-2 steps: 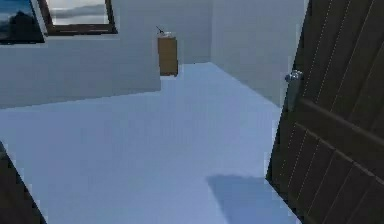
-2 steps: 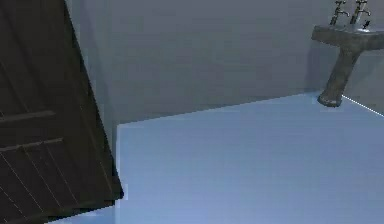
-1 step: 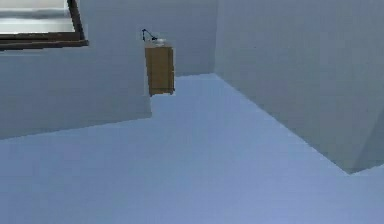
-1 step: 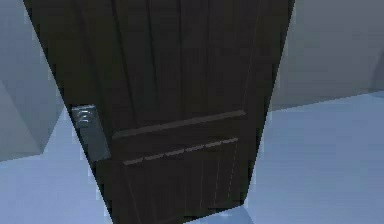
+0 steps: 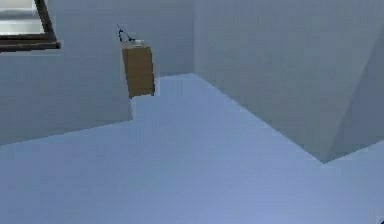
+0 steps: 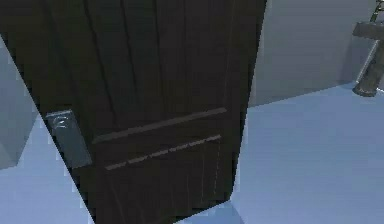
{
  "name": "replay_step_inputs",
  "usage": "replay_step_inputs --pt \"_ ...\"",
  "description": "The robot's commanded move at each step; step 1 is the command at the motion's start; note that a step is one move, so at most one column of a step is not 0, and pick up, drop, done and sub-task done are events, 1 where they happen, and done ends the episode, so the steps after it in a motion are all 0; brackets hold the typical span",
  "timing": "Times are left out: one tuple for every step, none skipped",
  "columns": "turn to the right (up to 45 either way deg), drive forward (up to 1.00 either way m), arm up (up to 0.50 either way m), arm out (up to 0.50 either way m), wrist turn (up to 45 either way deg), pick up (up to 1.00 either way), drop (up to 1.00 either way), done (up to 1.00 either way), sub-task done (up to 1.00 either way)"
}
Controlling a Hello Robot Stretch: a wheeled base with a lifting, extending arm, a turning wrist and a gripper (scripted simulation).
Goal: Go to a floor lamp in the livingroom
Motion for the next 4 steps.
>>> replay_step_inputs --pt "0.0 0.45 0.0 0.0 0.0 0.0 0.0 0.0 0.0" --pt "21.0 0.0 0.0 0.0 0.0 0.0 0.0 0.0 0.0" --pt "0.0 0.5 0.0 0.0 0.0 0.0 0.0 0.0 0.0" --pt "45.0 0.0 0.0 0.0 0.0 0.0 0.0 0.0 0.0"
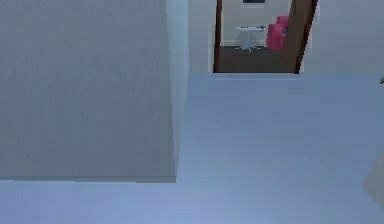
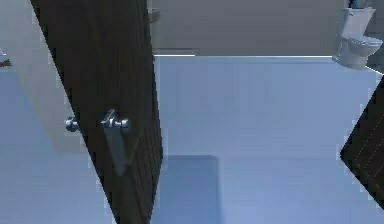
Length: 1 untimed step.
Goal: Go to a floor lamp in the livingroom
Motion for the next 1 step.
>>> replay_step_inputs --pt "0.0 0.65 0.0 0.0 0.0 0.0 0.0 0.0 0.0"
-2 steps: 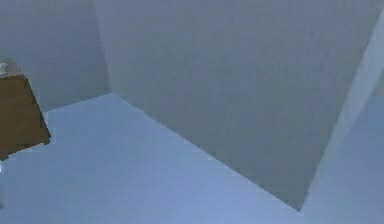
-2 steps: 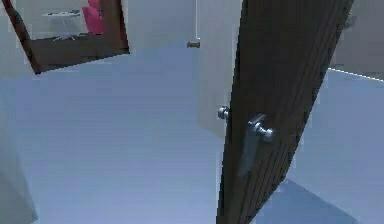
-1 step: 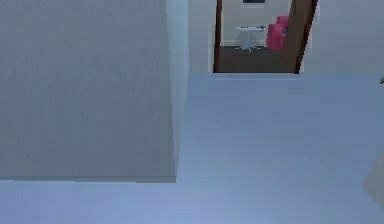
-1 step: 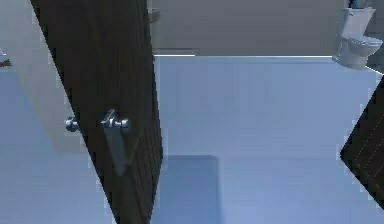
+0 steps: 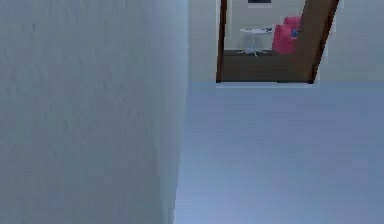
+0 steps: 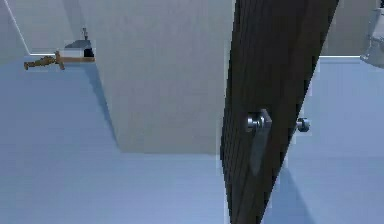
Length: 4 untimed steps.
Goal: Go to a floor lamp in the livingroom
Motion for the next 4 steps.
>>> replay_step_inputs --pt "33.0 0.0 0.0 0.0 0.0 0.0 0.0 0.0 0.0" --pt "0.0 0.6 0.0 0.0 0.0 0.0 0.0 0.0 0.0" --pt "-15.0 0.0 0.0 0.0 0.0 0.0 0.0 0.0 0.0" --pt "0.0 1.0 0.0 0.0 0.0 0.0 0.0 0.0 0.0"
